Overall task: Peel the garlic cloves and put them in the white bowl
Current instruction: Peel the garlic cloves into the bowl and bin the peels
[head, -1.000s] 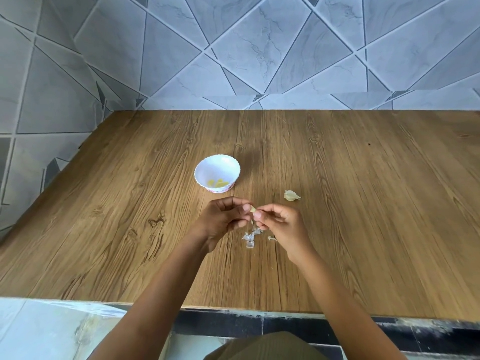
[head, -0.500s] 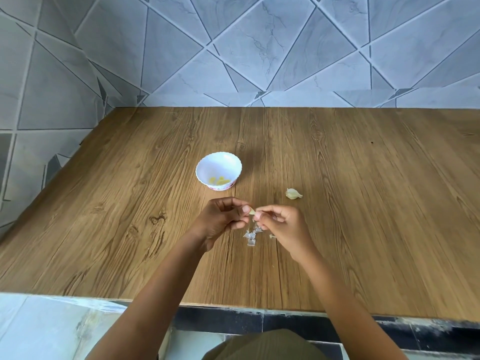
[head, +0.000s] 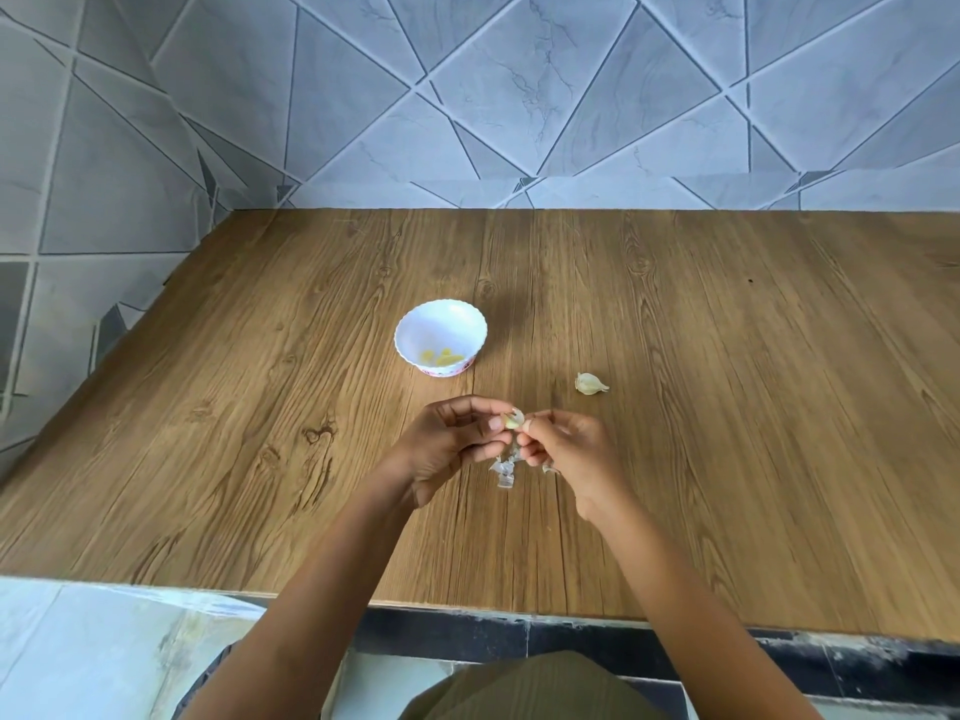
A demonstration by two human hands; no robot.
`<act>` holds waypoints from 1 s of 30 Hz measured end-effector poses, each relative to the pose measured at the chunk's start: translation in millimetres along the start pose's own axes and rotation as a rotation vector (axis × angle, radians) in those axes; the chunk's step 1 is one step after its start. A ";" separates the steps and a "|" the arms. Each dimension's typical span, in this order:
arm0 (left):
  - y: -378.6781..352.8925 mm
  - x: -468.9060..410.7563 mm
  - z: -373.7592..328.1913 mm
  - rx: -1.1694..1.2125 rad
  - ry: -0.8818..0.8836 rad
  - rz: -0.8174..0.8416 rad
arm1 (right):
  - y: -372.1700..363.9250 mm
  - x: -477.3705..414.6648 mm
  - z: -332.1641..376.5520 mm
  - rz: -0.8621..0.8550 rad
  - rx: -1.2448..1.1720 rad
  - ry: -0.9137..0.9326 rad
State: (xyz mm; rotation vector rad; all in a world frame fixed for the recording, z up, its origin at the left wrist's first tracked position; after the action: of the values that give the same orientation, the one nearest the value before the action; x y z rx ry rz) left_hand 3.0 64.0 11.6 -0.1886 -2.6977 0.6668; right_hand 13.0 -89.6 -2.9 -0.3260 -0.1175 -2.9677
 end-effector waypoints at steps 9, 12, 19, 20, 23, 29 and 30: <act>0.4 1.6 0.3 0.002 -0.029 -0.044 | 1.9 3.3 -3.7 -0.089 0.161 0.060; -2.2 1.1 2.1 -0.021 -0.044 -0.084 | 1.0 5.7 -2.5 -0.104 0.245 0.109; -3.6 0.2 4.3 -0.060 -0.065 -0.095 | 6.2 7.2 -1.4 -0.127 0.130 0.092; -3.7 0.0 4.3 -0.065 -0.067 -0.091 | 7.3 7.2 -1.3 -0.137 0.133 0.090; -4.1 0.0 6.8 -0.085 -0.063 -0.104 | 10.5 7.4 -3.1 -0.189 0.176 0.085; -5.7 1.6 8.2 0.006 -0.043 -0.113 | 15.8 11.3 -5.6 -0.269 0.765 0.345; -6.6 1.9 7.4 0.021 -0.034 -0.131 | 15.9 11.6 -5.4 -0.254 0.778 0.379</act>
State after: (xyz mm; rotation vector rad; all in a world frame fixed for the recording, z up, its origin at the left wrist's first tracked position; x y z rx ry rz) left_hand -1.8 55.5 9.2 0.0053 -2.7060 0.6643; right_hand 3.2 -107.4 -4.6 0.3697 -1.2815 -2.8544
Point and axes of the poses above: each hand's wrist, its own x-axis away from the middle knuckle, its own y-axis out of the back of the hand, z = x × y, the point moved 2 cm from there along -x, towards the middle knuckle, and after that the axes turned 10 degrees about x, right-handed, at the moved point
